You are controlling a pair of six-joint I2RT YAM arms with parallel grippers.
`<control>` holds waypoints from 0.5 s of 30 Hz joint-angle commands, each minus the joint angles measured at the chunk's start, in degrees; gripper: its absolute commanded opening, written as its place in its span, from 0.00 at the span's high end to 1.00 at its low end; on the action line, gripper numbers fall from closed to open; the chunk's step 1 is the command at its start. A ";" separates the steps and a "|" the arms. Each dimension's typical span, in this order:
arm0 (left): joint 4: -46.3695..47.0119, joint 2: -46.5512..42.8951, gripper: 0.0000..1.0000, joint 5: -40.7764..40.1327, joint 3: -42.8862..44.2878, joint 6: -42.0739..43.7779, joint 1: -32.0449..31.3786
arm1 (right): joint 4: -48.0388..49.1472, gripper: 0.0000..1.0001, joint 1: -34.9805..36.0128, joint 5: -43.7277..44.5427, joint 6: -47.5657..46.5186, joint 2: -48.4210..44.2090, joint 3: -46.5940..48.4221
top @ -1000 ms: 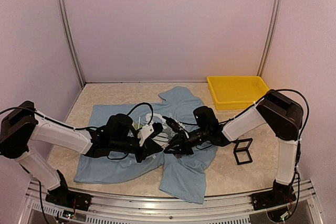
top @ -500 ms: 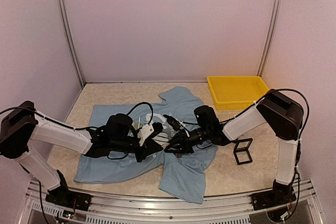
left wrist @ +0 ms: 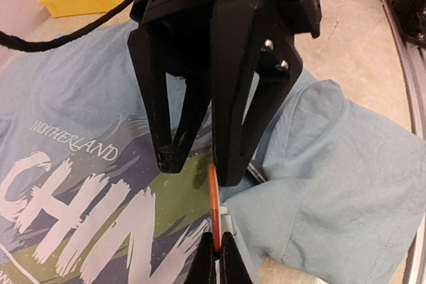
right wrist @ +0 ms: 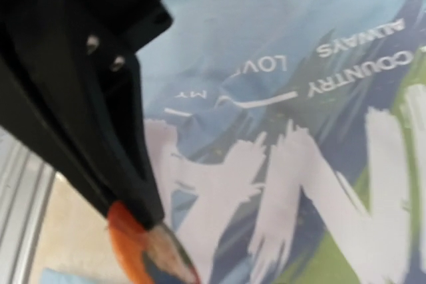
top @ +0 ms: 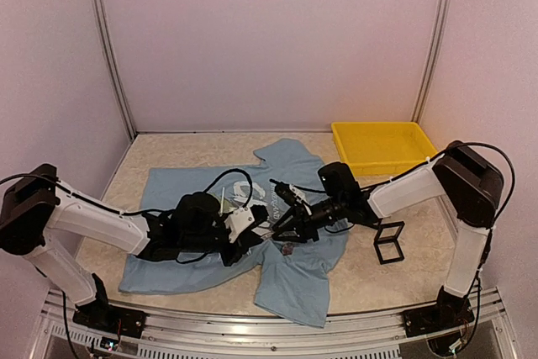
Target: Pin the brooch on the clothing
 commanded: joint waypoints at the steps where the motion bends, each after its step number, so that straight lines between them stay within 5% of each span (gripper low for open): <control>1: -1.44 1.82 0.99 -17.22 -0.25 7.71 -6.69 | -6.99 0.64 -0.71 8.25 -5.80 -6.56 -1.83; 4: -3.19 3.66 0.91 -26.51 0.89 10.40 -11.07 | -8.59 0.63 -0.73 14.67 -4.65 -8.89 -2.72; 11: -13.77 1.10 0.46 -32.49 3.34 9.28 -16.78 | -8.33 0.61 -0.68 31.26 0.48 -14.80 -6.80; 15: -18.59 0.38 0.38 -35.63 5.80 6.70 -21.17 | -12.55 0.63 -0.62 38.96 6.87 -17.08 -7.59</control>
